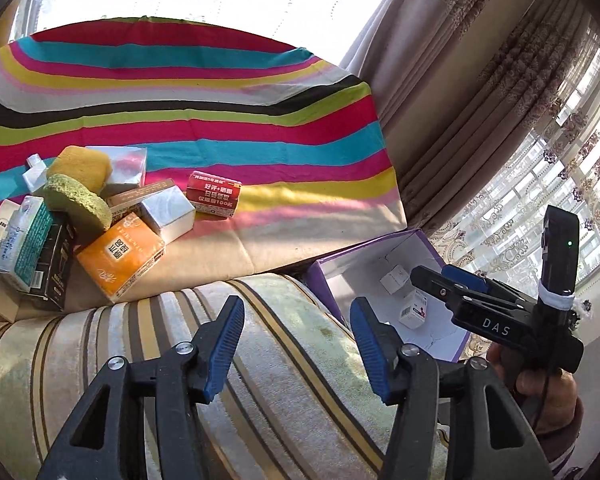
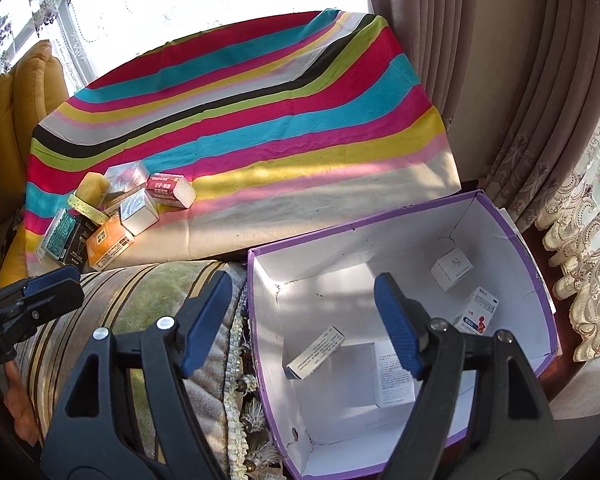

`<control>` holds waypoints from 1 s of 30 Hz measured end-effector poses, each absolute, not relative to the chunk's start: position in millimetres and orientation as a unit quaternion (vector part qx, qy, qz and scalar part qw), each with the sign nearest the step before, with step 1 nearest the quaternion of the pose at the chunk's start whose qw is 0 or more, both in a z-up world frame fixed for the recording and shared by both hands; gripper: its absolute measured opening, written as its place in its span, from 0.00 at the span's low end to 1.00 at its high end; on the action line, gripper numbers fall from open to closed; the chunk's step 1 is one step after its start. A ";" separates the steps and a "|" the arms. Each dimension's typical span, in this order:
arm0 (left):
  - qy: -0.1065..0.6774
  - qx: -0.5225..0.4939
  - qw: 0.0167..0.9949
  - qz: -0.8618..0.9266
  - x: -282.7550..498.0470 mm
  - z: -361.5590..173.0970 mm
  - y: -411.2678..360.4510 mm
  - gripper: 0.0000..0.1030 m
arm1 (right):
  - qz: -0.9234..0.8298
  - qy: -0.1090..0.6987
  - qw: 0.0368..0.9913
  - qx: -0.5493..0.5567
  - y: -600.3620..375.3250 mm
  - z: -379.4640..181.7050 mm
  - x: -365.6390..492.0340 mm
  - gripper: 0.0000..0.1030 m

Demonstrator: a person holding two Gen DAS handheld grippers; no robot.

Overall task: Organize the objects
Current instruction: 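Move both open grippers back to the pile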

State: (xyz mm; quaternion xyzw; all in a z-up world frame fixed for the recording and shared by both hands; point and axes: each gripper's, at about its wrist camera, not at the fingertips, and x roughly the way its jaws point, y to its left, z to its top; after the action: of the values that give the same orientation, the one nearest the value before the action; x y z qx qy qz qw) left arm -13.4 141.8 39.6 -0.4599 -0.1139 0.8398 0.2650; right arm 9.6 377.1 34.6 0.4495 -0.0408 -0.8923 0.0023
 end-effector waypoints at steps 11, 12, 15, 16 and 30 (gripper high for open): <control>-0.140 -0.441 0.183 0.867 -19.2 35.0 62.8 0.55 | -0.884 -0.013 0.044 0.464 333.5 28.2 -5.3 0.79; -0.138 -0.437 0.174 0.871 -20.4 35.0 55.9 0.55 | -0.883 -0.010 0.048 0.466 329.5 27.2 -7.4 0.79; -0.133 -0.428 0.147 0.882 -23.8 36.2 36.3 0.55 | -0.880 -0.004 0.059 0.472 317.6 23.2 -14.9 0.79; -0.133 -0.426 0.140 0.884 -25.4 36.5 31.2 0.55 | -0.879 -0.002 0.061 0.474 313.3 21.5 -17.8 0.79; -0.071 -0.445 0.065 0.890 -64.3 24.4 1.1 0.55 | -0.872 0.060 0.106 0.474 269.0 9.6 -65.8 0.79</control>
State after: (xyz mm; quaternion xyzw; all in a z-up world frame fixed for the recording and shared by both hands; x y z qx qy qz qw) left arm -64.3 1.1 24.4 -0.4455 -0.0709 0.8901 0.0647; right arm -65.8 269.0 9.6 0.4736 0.0602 -0.8722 0.1063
